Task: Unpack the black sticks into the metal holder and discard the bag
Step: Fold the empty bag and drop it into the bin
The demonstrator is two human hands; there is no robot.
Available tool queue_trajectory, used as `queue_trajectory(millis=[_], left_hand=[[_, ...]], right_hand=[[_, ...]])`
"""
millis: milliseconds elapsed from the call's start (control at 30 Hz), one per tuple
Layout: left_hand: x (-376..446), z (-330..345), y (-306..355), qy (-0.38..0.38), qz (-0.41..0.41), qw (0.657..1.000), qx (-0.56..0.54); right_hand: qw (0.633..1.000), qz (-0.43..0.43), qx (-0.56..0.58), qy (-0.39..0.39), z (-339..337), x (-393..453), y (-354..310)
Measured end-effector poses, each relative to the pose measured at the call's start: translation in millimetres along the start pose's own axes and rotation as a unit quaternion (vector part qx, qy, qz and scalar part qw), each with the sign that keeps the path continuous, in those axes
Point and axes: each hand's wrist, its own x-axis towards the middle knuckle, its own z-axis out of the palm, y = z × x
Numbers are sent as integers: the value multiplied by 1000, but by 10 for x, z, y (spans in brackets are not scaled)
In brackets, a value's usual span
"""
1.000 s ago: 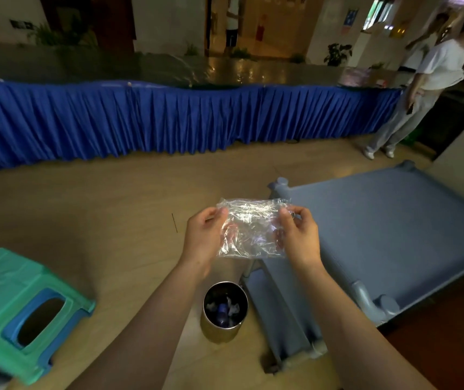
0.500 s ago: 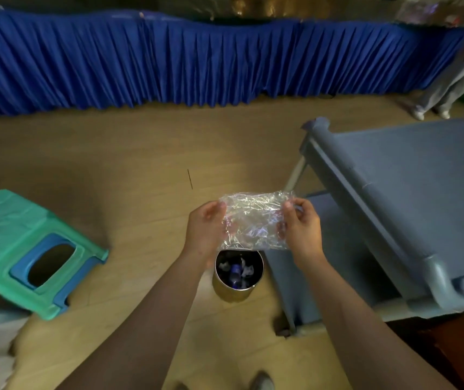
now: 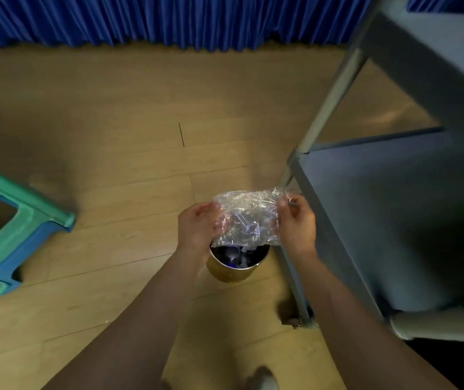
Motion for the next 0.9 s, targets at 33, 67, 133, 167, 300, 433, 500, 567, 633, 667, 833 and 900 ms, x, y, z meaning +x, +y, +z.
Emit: queue_trajectory(millis=[33,67,133,167,300,433,500,567,633,667,833,900], left_hand=[[150,-31,-148,6,4,1000,12],[287,-61,-278,11,3,1000,18],[571,-128,-551,21,3,999,39],[702,-158,-678,25,6,998,58],[1251,-220,-1193,58,35,986,150],[1685,-179,-1519,59,79,959,265],[1874,-143,-1643,52,89,950,293],[2020,-112,-1746,46,110,939,323],[2094,-89,-1817,42,140,928,342],[2110,-80,-1839,42,155,926,342],[2136,15,-1902,65,222,909,345],[2141,66,-1914,61,236,912,330]], right_hand=[[1000,1,-4,1,73,66,192],[1000,5,-8,0,137,127,362],[1000,21,-1,-3,274,240,720],[1000,30,-2,-7,327,301,890],[998,41,-52,-11,514,574,1548],[995,50,-86,-2,653,835,2003],[993,57,-105,2,705,975,2192],[989,64,-132,12,758,1095,2356],[984,70,-164,14,814,1166,2487],[981,72,-181,12,846,1184,2538],[959,79,-272,-7,1054,1210,2688],[944,75,-320,-21,1116,1199,2730]])
